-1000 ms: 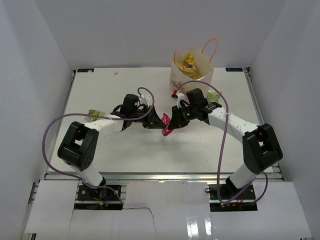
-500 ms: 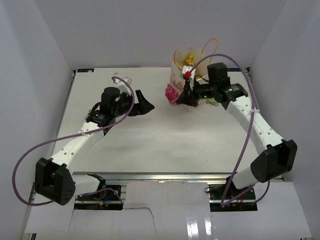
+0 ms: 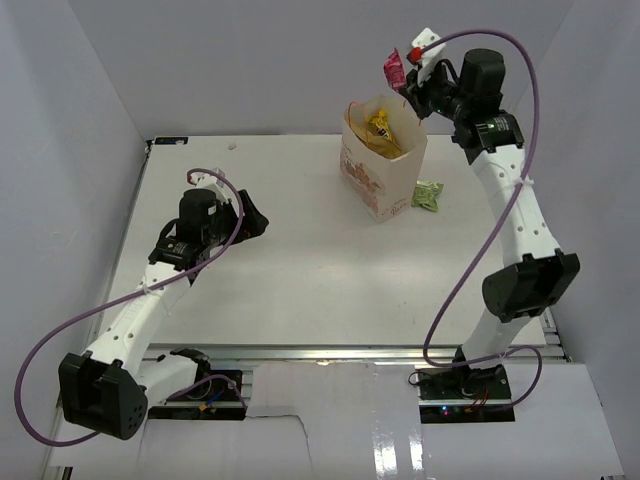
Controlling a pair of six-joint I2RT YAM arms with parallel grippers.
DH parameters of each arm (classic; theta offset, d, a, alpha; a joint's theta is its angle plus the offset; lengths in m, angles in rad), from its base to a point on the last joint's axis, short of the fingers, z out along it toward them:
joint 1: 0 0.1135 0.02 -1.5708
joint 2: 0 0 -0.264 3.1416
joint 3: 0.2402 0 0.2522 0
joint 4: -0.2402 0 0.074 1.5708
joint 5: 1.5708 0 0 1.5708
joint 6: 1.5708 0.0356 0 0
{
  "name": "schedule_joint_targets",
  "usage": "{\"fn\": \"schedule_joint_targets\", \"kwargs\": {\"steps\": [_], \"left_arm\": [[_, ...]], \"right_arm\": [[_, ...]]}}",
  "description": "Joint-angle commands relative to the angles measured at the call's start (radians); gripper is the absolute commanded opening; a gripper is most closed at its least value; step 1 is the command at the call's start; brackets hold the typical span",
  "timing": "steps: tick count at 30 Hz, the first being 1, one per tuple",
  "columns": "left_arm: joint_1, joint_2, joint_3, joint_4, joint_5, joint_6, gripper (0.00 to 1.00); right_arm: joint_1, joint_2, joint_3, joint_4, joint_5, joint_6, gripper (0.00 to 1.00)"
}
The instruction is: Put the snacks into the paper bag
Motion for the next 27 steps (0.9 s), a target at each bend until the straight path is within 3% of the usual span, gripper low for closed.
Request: {"fn": "schedule_joint_targets", "kwargs": {"steps": [1,8,15,17,22,27], "left_arm": [[0.006,-0.036,-0.021,-0.034,-0.033,0.015,0.98],[0.03,-0.059,-0.047,-0.049,-0.051,0.009,0.98],[0.079,-0.013,-0.032,-0.052,-0.004,-0.023,0.98],[0.091,0.004,-0.026,-0.049,0.009,-0.031,0.98],[0.096,0.009,-0.035,-0.043,0.029,-0.045,0.98],[0.101,-0.008,-0.079,-0.023,0.048,-0.062,0.98]], "right_arm": [[-0.001,0.086,0.026,0.018,0.185,-0.07,0.08],[-0.001,0.112,-0.052,0.016,0.236,-0.131,0.08],[-0.004,0.053,-0.137,0.009,0.224,-0.099,0.39],[-0.011,0.018,-0.143,-0.002,0.194,-0.069,0.42],[-0.135,-0.073,-0.157,-0.039,-0.015,0.133,0.43],[-0.341,-0.179,-0.342,-0.039,-0.209,0.348,0.43]]}}
